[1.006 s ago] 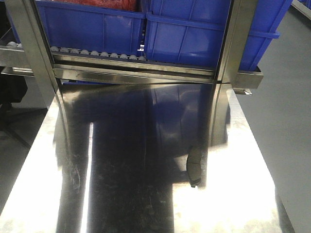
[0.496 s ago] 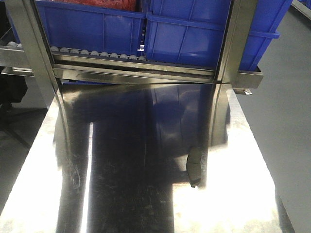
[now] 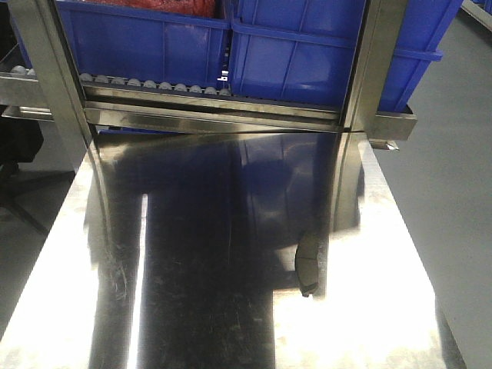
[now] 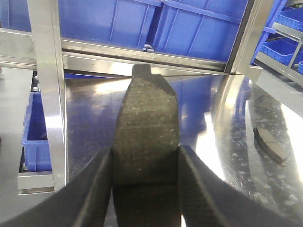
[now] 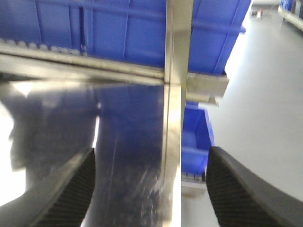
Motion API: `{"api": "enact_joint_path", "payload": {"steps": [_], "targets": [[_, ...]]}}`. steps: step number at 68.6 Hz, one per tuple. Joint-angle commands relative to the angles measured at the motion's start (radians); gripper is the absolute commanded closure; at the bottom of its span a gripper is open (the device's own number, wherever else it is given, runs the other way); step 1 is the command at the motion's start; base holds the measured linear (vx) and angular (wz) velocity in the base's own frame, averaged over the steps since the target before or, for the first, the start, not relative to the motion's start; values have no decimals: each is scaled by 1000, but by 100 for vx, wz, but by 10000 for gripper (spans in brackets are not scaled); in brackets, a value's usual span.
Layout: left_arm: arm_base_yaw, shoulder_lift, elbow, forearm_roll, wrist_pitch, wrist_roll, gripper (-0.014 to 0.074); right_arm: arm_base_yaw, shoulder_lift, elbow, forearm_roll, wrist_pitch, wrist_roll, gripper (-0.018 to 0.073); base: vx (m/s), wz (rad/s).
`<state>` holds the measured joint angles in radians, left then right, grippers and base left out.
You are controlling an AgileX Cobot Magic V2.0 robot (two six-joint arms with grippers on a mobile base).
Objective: Move and align brake pads A on conveyor
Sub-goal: 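Lower the right gripper toward the brake pad nearest it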
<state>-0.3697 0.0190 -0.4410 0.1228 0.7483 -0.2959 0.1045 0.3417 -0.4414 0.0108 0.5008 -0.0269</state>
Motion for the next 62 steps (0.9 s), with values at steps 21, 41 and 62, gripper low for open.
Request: {"api": "enact_joint_path", "payload": {"steps": [21, 41, 62], "targets": [[-5, 14, -27, 5, -93, -1, 603, 0, 502, -246, 7, 225, 18, 73, 0, 0], [-5, 14, -27, 5, -93, -1, 603, 0, 850, -407, -3, 318, 96, 73, 0, 0], [-5, 14, -27, 6, -93, -1, 603, 115, 1158, -568, 24, 402, 154, 73, 0, 0]]}}
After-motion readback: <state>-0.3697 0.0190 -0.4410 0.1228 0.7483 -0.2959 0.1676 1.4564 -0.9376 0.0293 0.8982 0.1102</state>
